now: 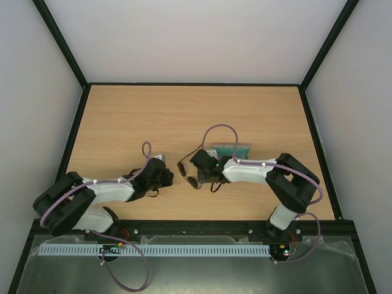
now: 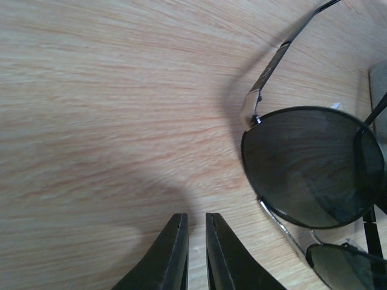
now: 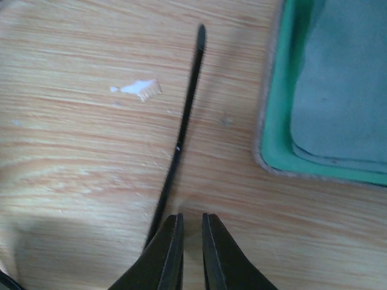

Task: Organize the sunglasses
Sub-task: Fold the sunglasses at the center of the board.

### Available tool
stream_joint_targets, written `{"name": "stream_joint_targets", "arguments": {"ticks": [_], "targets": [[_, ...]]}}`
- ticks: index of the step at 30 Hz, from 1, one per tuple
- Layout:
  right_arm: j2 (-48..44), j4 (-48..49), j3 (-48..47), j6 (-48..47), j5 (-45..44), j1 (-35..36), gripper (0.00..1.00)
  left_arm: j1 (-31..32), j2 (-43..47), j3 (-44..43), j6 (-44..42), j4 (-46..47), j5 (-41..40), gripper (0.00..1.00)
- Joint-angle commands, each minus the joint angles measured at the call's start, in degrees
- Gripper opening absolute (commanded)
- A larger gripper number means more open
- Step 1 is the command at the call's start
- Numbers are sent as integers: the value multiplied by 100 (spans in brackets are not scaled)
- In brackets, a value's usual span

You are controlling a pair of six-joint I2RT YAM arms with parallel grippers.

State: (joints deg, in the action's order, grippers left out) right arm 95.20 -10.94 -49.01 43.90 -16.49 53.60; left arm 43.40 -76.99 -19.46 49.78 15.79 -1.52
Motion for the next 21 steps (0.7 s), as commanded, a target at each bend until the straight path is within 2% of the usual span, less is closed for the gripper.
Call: {"name": "stream_joint_targets", "arguments": {"ticks": [1,13,21], "targets": [[297,61,-273,-83,254,-2,11,52,-298,-110,21,290,46,12],[894,544,-866,-182,989,362,11,108,-646,-295,31,418,50,11],[877,917,-812,-287,1580,395,13,108,-737,-317,36,457,-1,11]]}}
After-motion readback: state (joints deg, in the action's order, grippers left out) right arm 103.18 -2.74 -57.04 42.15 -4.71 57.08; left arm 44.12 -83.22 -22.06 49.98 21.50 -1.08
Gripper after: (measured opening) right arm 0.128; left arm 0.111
